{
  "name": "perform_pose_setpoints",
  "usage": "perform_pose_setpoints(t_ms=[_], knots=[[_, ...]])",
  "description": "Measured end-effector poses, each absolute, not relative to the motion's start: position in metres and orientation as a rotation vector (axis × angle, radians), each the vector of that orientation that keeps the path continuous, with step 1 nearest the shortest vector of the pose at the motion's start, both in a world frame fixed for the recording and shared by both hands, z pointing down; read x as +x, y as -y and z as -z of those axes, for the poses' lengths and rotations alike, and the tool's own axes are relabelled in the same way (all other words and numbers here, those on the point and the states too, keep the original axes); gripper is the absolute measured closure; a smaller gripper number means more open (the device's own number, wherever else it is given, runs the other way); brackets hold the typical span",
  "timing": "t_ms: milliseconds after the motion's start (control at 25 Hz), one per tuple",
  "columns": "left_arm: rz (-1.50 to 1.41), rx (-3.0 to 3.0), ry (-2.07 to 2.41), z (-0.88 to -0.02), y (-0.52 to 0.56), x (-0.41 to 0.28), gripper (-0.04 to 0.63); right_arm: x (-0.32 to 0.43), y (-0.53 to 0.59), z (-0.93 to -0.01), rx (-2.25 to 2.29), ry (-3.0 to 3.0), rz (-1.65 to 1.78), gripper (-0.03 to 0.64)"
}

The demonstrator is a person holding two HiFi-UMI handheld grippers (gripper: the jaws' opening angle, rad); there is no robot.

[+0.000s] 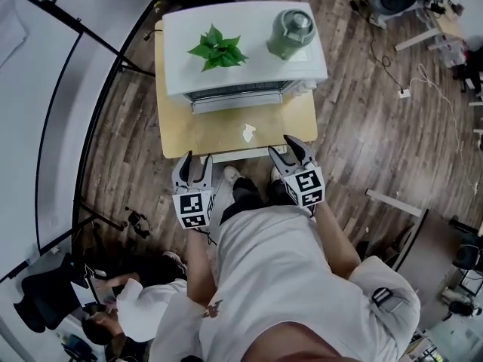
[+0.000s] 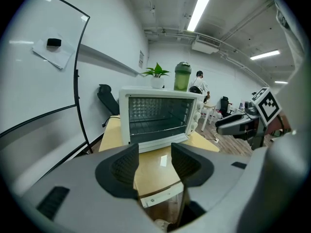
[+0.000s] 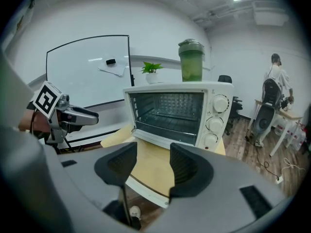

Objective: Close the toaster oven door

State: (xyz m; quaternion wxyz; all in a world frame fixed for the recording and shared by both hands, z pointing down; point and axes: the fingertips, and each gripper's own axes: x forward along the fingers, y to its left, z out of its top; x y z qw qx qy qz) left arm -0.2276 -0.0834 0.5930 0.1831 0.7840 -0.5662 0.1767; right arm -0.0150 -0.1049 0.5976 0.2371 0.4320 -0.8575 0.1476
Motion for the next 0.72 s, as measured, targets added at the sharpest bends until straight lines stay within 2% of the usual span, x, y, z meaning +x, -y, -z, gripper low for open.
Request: perform_pose_setpoints(t_ms=[720], knots=[[-0.633,2.109,1.437,-0.687,0.072,-0.223,0.356,0.021,0.092,-0.683,1.214,2.174,-0.578,0.383]])
